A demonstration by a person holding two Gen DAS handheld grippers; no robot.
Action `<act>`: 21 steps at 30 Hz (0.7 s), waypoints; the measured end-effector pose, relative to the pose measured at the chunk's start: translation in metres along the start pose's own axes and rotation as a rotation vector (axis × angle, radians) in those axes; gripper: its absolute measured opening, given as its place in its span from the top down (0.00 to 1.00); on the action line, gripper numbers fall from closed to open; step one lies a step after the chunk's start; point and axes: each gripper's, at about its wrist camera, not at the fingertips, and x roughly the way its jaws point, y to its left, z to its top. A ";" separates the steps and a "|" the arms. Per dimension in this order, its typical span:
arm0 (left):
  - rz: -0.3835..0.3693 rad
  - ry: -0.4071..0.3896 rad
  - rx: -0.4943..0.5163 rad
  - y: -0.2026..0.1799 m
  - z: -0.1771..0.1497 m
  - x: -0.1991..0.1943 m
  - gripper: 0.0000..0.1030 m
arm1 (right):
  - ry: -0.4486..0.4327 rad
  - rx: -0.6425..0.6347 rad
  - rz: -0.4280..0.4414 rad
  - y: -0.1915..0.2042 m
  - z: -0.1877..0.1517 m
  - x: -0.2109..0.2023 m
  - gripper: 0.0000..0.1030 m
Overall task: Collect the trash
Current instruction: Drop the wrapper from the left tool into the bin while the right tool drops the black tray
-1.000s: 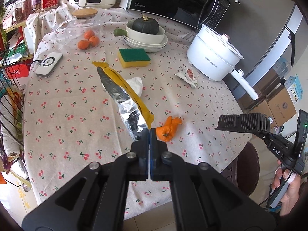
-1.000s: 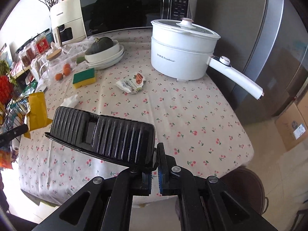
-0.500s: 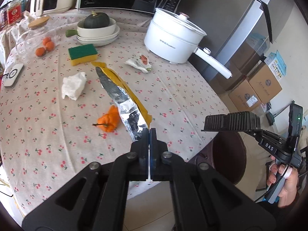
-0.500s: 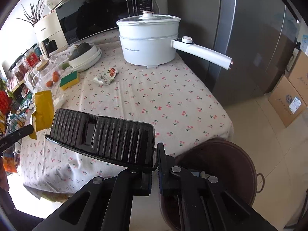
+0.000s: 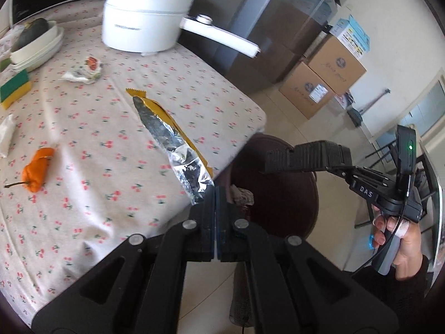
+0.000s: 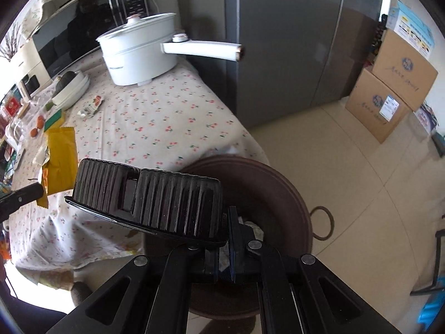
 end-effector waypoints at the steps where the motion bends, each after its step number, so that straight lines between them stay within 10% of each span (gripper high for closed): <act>1: -0.028 0.017 0.014 -0.009 -0.001 0.007 0.99 | 0.003 0.013 -0.011 -0.008 -0.002 0.000 0.95; 9: -0.111 0.143 0.133 -0.066 -0.011 0.058 0.99 | 0.032 0.086 -0.061 -0.063 -0.020 -0.001 0.94; 21: -0.009 0.218 0.171 -0.073 -0.020 0.093 0.92 | 0.075 0.106 -0.091 -0.097 -0.037 0.004 0.94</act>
